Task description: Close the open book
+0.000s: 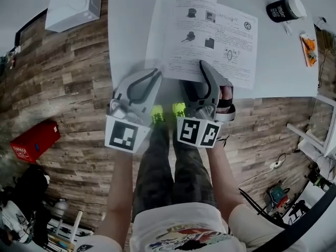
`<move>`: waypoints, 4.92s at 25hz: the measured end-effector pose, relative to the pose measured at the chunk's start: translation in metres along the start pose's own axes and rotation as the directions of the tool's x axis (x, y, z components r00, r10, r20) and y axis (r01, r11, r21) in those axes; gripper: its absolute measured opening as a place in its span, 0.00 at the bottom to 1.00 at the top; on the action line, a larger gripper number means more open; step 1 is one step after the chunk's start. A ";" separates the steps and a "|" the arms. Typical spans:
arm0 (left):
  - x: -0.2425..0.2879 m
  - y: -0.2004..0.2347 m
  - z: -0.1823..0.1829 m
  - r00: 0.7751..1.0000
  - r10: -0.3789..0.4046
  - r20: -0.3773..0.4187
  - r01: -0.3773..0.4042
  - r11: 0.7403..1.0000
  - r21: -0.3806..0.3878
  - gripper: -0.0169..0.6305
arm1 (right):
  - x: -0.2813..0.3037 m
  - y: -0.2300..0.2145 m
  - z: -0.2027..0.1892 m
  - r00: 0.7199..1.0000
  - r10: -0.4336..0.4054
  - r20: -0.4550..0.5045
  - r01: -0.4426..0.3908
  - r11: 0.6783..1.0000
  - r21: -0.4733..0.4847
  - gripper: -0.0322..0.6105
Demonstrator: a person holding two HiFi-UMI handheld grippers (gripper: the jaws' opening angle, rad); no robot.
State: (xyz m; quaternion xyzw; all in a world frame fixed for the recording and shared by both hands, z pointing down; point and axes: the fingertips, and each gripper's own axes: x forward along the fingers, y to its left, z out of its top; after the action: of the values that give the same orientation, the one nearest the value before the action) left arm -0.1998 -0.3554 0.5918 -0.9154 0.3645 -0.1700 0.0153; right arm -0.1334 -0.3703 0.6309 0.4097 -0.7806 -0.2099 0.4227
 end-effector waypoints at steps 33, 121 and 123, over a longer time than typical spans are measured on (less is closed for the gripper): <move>-0.017 -0.011 -0.008 0.995 -0.006 -0.096 0.010 0.999 0.035 0.21 | -0.028 -0.035 0.006 0.996 -0.084 0.043 0.058 0.901 0.429 0.16; 0.108 -0.105 0.095 0.999 -0.025 0.027 0.027 0.995 -0.096 0.04 | -0.124 -0.093 -0.093 0.987 0.006 0.163 -0.128 0.645 0.753 0.18; 0.097 -0.105 0.108 0.998 -0.037 0.045 0.043 0.987 -0.155 0.04 | -0.131 -0.100 -0.078 0.978 0.025 0.207 -0.172 0.656 0.734 0.18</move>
State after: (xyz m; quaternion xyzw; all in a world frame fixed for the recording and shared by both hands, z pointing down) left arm -0.0300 -0.3542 0.5353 -0.9243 0.3579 -0.1221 -0.0519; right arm 0.0179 -0.3197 0.5427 0.4835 -0.8534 0.1168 0.1558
